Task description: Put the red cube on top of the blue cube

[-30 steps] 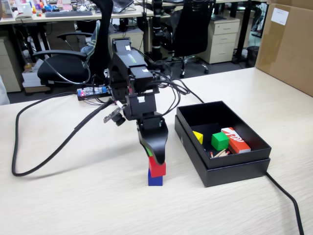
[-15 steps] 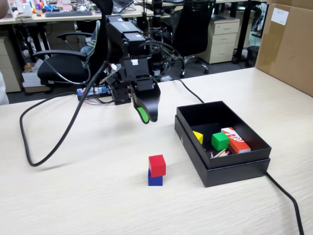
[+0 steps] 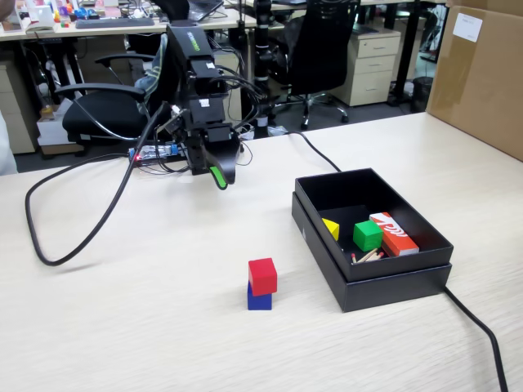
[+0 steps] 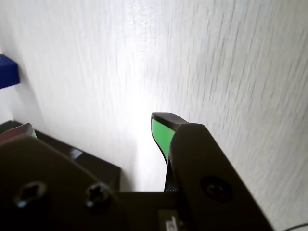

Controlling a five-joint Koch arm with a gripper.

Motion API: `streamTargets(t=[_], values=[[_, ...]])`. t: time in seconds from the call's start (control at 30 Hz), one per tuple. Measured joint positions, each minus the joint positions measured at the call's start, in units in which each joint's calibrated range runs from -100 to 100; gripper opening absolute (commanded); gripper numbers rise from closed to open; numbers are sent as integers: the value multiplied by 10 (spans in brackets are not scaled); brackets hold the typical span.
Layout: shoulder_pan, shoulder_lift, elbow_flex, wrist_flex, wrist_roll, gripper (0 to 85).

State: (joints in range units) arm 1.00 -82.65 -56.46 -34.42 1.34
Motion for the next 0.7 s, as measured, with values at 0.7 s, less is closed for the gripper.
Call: streamTargets(t=[0.7], values=[[-11,-159,-364,324,-1,479]])
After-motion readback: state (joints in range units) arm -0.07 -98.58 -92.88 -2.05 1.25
